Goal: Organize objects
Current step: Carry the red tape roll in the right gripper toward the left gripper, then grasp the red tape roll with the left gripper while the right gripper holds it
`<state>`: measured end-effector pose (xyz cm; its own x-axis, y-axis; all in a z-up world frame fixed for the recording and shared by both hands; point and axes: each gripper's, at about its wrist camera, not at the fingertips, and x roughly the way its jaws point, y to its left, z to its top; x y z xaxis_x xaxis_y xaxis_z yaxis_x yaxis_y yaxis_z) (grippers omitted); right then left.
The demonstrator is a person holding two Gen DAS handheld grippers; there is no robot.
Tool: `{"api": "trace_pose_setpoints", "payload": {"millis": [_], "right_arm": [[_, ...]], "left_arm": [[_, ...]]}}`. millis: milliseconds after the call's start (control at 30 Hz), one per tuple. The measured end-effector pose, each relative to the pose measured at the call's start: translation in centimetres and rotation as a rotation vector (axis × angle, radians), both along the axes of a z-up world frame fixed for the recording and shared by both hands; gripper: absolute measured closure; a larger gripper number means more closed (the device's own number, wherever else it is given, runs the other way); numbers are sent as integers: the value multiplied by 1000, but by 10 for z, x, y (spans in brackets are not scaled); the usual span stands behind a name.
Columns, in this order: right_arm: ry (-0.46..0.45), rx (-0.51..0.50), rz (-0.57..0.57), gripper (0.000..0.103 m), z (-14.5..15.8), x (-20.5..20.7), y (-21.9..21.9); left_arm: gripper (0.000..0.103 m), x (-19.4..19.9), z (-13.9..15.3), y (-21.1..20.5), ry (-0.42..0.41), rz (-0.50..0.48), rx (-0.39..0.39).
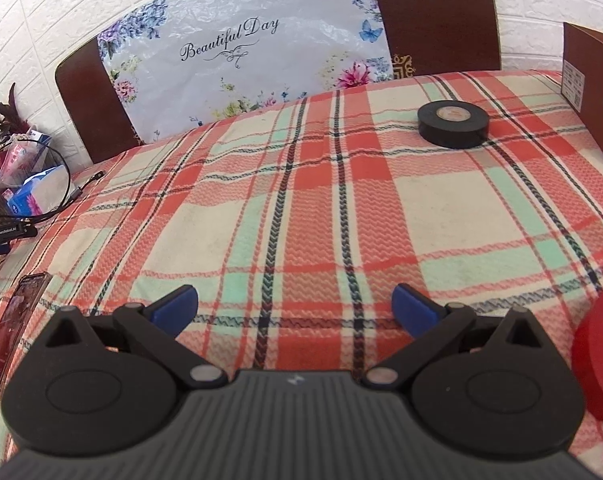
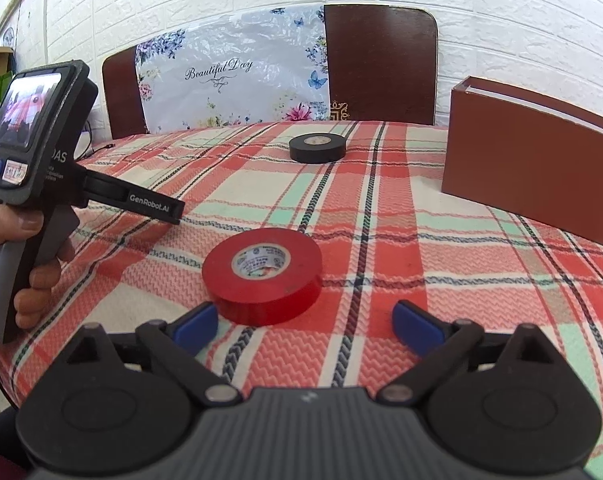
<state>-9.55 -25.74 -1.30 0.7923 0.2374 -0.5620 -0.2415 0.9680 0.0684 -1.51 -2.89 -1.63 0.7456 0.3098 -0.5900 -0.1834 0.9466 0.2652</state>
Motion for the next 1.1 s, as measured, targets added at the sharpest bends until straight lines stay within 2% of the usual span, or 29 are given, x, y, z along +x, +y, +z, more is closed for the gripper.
{"api": "trace_pose_setpoints", "payload": {"millis": [200,400,567,767,833,933,1100], "right_arm": [[2,-22,2,0,-1,0,2],[2,-61,-1,0,-3,0,8],[5,-92,0,0,-3,0,11],[4,-109,-3,0,-4,0,14],[5,-110,-4,0,-4,0,14],[8,-115,-5,0,-3,0,14],[14,-118,-3,0,-3,2,13]], "left_arm": [[0,-1,4,-5,27,-24,-25],[0,-9,8,-16,48,-105,-38],[0,-15,15,-22,52,-173,-74],[0,-20,20,-23,67,-210,-133],[2,-20,23,-21,75,-221,-163],[13,-21,29,-17,93,-256,-237],[18,-23,37,-15,117,-359,-386]]}}
